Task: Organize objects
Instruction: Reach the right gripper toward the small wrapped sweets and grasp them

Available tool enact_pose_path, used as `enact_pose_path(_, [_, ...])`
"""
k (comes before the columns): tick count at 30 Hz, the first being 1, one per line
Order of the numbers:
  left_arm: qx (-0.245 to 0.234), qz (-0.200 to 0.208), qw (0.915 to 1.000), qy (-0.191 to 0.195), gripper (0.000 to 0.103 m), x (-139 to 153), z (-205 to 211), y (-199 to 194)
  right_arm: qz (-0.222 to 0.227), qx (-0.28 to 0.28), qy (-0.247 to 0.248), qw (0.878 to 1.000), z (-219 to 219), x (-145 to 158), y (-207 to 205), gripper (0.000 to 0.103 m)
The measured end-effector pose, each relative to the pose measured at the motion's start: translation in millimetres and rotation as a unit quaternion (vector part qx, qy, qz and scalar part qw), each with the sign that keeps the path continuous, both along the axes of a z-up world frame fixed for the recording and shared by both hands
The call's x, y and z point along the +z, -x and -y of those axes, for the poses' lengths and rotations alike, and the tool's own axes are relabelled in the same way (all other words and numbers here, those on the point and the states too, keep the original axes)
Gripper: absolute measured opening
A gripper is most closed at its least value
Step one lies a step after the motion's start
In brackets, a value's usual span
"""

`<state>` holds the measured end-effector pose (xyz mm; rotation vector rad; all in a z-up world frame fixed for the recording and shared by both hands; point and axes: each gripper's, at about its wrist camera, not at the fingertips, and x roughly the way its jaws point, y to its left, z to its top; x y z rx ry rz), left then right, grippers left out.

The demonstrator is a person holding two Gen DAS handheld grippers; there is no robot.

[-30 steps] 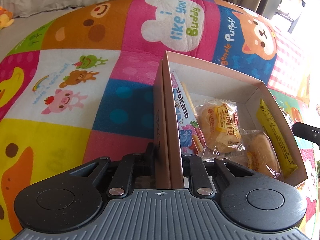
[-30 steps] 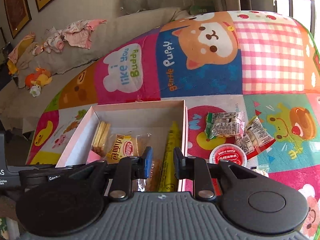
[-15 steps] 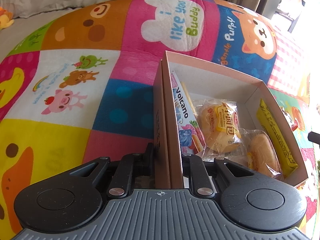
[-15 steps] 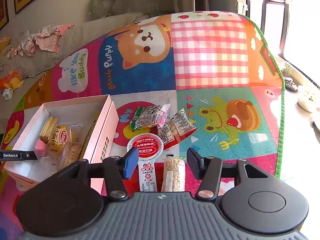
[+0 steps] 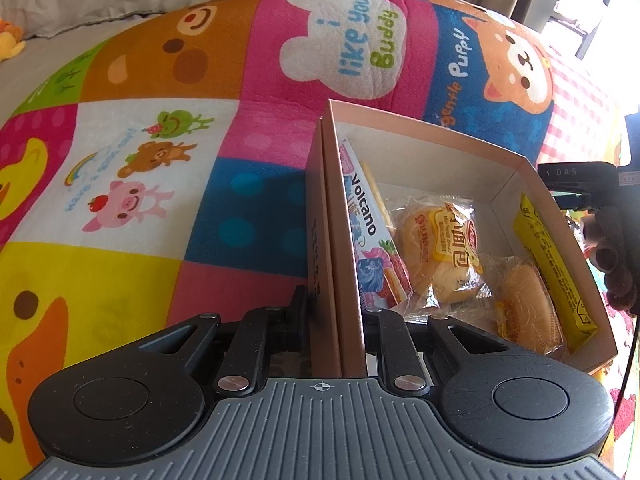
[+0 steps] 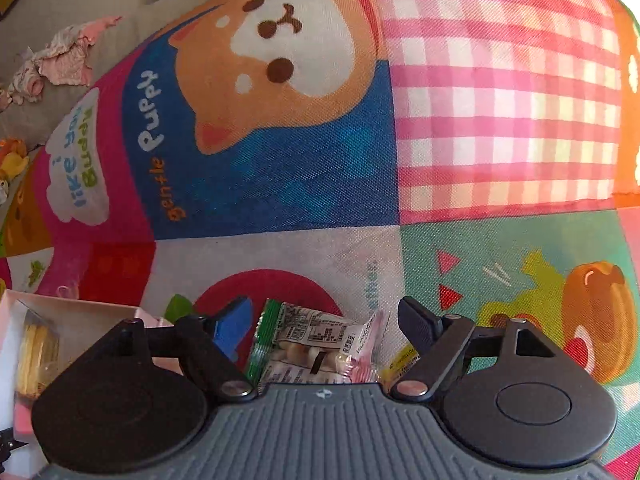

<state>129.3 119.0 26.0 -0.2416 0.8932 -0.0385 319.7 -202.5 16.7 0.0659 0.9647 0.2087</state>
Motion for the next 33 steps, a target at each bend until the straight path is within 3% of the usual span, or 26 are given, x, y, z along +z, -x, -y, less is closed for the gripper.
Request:
enact_pose_path(4, [0.001, 0.000, 1.0000, 0.001, 0.018, 0.1, -0.1, 0.1, 0.006, 0.037, 0.017, 0.999, -7.1, -3.7, 14.7, 0.076])
enact_pose_path(6, [0.003, 0.001, 1.0000, 0.001, 0.018, -0.1, -0.3, 0.5, 0.009, 0.052, 0.028, 0.998, -7.4, -2.5, 28.7, 0.054])
enact_pose_path(14, [0.005, 0.007, 0.9999, 0.008, 0.018, -1.4, -1.9, 2.9, 0.016, 0.035, 0.017, 0.999, 18.4, 21.6, 76.4, 0.020])
enact_pose_path(21, [0.003, 0.008, 0.9999, 0.007, 0.018, -1.4, -1.4, 3.0, 0.059, 0.035, -0.021, 0.997, 40.9, 75.5, 160.5, 0.014])
enact_pose_path(25, [0.003, 0.009, 0.9999, 0.006, 0.018, -1.7, -1.5, 3.5, 0.060, 0.058, -0.019, 0.996, 41.8, 87.9, 206.2, 0.013])
enact_pose_path(29, [0.004, 0.009, 0.9999, 0.006, 0.018, -2.1, -1.2, 3.3, 0.079, 0.064, 0.003, 0.995, 39.4, 91.3, 224.6, 0.014])
enact_pose_path(31, [0.003, 0.010, 0.9999, 0.006, 0.018, -2.1, -1.1, 3.5, 0.100, 0.061, 0.036, 0.993, 35.5, 88.7, 222.9, 0.025])
enact_pose_path(33, [0.000, 0.010, 0.9999, 0.005, 0.018, -2.2, -1.0, 3.5, 0.120, 0.070, 0.071, 0.988, 29.3, 82.6, 216.2, 0.061])
